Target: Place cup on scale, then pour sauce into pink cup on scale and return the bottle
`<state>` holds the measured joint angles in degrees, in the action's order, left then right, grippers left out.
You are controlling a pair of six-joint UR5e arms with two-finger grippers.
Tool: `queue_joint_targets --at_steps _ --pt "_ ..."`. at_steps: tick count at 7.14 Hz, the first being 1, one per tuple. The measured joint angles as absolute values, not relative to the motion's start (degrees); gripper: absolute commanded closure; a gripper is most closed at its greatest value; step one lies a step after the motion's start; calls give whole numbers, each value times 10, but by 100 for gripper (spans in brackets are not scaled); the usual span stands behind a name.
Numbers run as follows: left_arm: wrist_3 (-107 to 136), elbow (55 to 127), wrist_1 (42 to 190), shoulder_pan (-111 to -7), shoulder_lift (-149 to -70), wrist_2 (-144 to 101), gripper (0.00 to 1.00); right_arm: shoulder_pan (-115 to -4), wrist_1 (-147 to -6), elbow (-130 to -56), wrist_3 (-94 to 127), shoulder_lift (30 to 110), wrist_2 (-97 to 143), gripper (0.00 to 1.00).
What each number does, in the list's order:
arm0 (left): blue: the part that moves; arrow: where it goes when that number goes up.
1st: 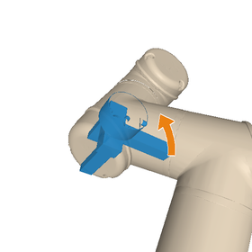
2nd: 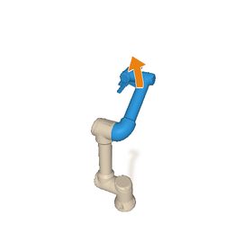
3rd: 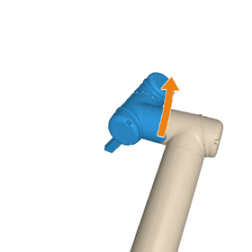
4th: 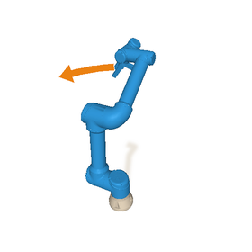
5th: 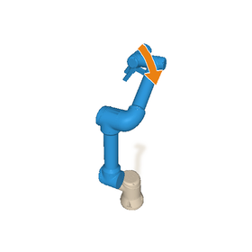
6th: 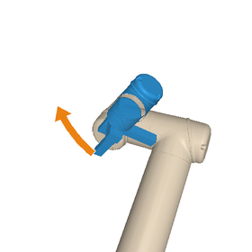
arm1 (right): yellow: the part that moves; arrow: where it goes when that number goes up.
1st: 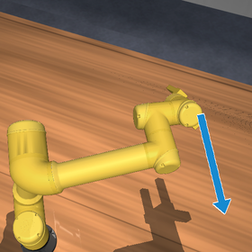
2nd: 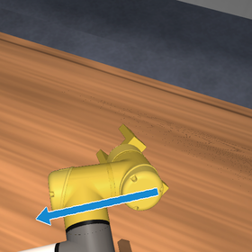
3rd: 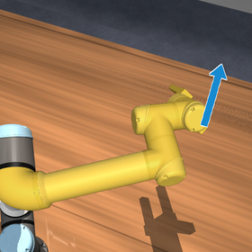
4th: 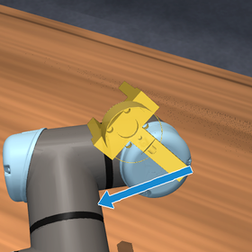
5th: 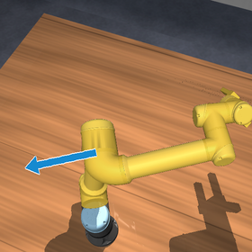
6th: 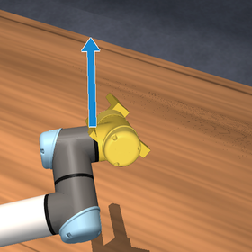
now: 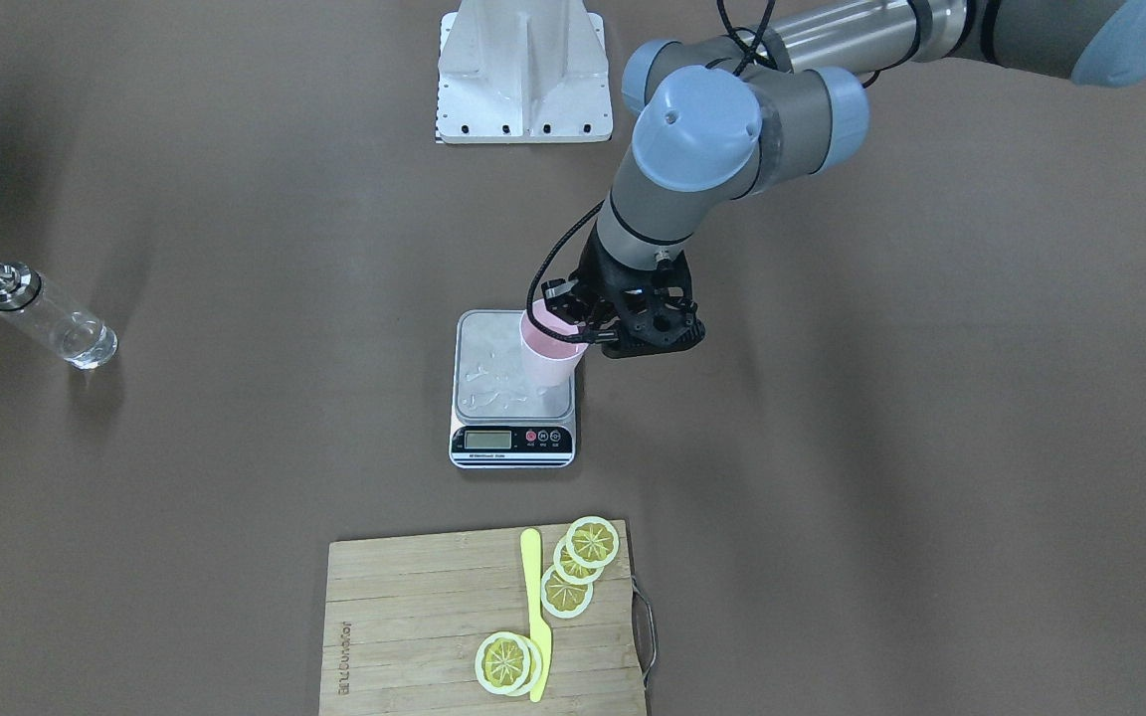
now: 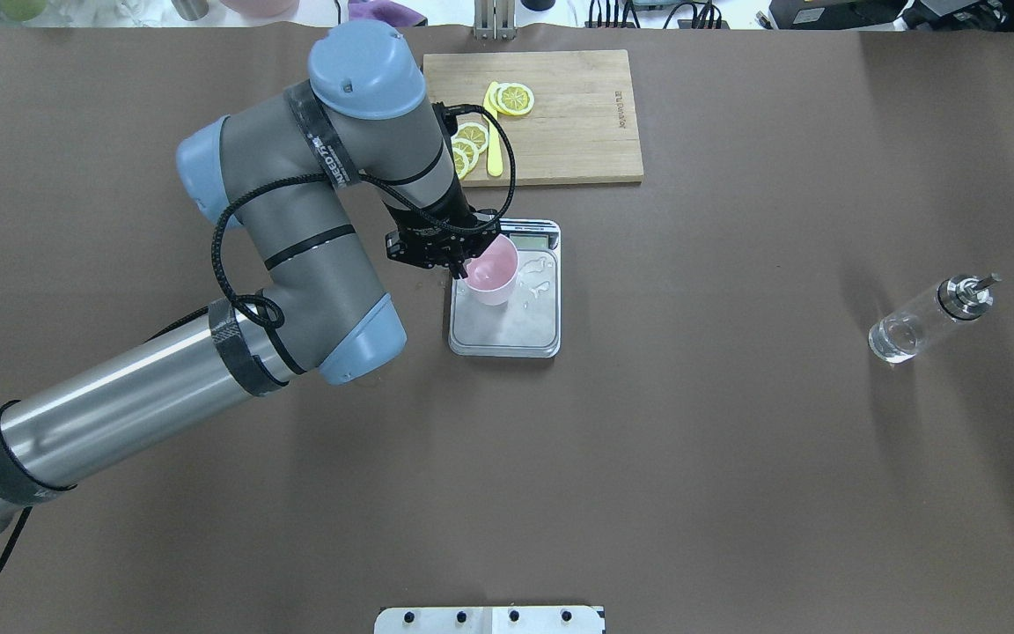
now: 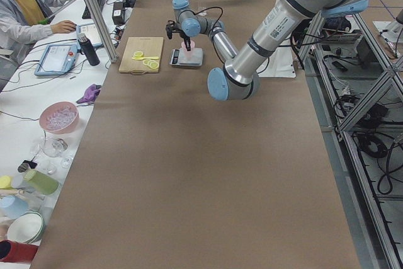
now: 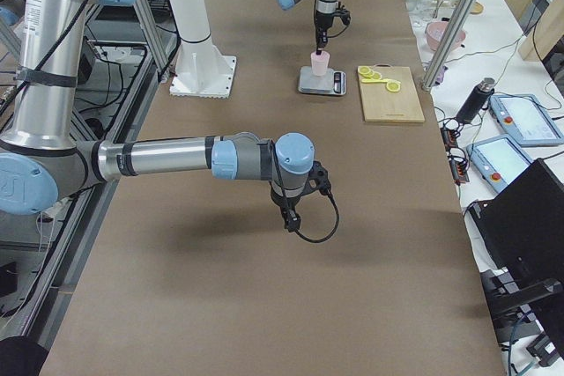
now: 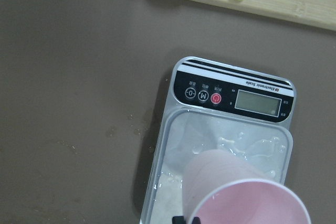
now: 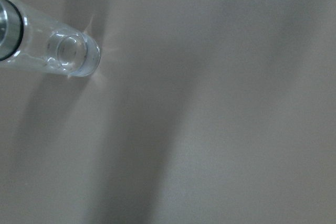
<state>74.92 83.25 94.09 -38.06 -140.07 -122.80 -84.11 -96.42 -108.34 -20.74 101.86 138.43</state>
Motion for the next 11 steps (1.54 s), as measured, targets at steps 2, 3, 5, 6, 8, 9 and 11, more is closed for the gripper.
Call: queue_joint_targets --at_steps 2,3,5,6,8,9,11 --pt "749 828 945 -375 -1402 -1227 3 -838 -964 -1083 -207 1019 1384 0" --pt "748 828 950 -374 -1402 -1227 2 -837 -964 -1083 -207 1019 1384 0" --pt "746 831 959 -375 -1401 -1227 2 -836 -959 -1083 -207 1019 1387 0" --pt "747 837 959 -377 -1400 -1227 2 -836 -958 -1082 -205 1019 1393 0" --pt "748 880 955 -400 -1377 -1233 2 -835 -936 -1083 -204 1030 1406 0" --pt "748 909 954 -407 -1354 -1235 2 -834 -881 -1077 -204 1049 1408 0" --pt "748 933 953 -416 -1330 -1235 2 -830 -707 -1024 -202 1078 1413 1"
